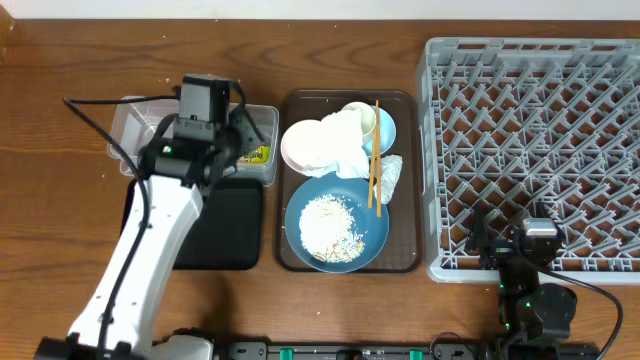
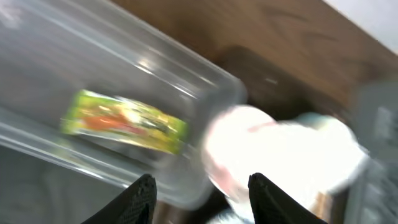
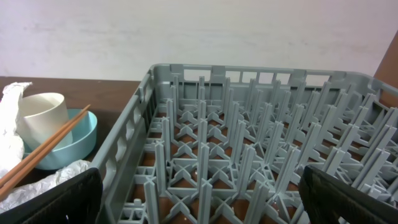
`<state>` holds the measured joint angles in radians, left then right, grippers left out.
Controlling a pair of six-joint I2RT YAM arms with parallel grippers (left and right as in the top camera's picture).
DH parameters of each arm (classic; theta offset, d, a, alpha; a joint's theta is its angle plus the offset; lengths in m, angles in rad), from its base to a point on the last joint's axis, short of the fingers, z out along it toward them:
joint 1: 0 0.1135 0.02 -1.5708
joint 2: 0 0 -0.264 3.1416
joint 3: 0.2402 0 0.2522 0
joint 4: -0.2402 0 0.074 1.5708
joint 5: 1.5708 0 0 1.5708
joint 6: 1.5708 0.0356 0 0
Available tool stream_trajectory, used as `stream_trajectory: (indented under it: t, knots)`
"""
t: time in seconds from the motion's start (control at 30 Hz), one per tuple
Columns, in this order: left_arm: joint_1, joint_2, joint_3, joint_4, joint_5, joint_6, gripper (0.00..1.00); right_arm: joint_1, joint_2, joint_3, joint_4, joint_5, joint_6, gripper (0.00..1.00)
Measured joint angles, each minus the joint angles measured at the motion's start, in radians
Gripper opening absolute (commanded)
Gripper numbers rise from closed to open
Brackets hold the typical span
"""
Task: Sort waste into correct bins and load items into the dishwasher rack
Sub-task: 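Reach the left gripper to the crumpled white tissue and grasp it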
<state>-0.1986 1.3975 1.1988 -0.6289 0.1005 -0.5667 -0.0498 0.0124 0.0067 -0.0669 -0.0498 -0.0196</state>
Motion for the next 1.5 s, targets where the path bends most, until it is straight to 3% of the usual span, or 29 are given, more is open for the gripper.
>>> stream_trajectory:
  t: [0.37,0.73,1.03,1.1,1.23,1.5]
  knots:
    - [-0.185,0.131,0.001,0.012,0.058,0.023,0.53,0.0,0.0,0.0,0.0,0.0,0.0,0.99]
    - [-0.287,0.274,0.001,0.176,0.058,0.079,0.57,0.0,0.0,0.0,0.0,0.0,0.0,0.99]
    - [-0.304,0.394,0.001,0.223,0.009,0.108,0.57,0.0,0.0,0.0,0.0,0.0,0.0,0.99]
    - [-0.304,0.413,0.0,0.226,0.003,0.11,0.5,0.0,0.0,0.0,0.0,0.0,0.0,0.99]
    - [-0.304,0.418,0.001,0.237,-0.002,0.116,0.26,0.0,0.0,0.0,0.0,0.0,0.0,0.99]
    - [-0.304,0.406,0.0,0.243,-0.003,0.122,0.06,0.0,0.0,0.0,0.0,0.0,0.0,0.99]
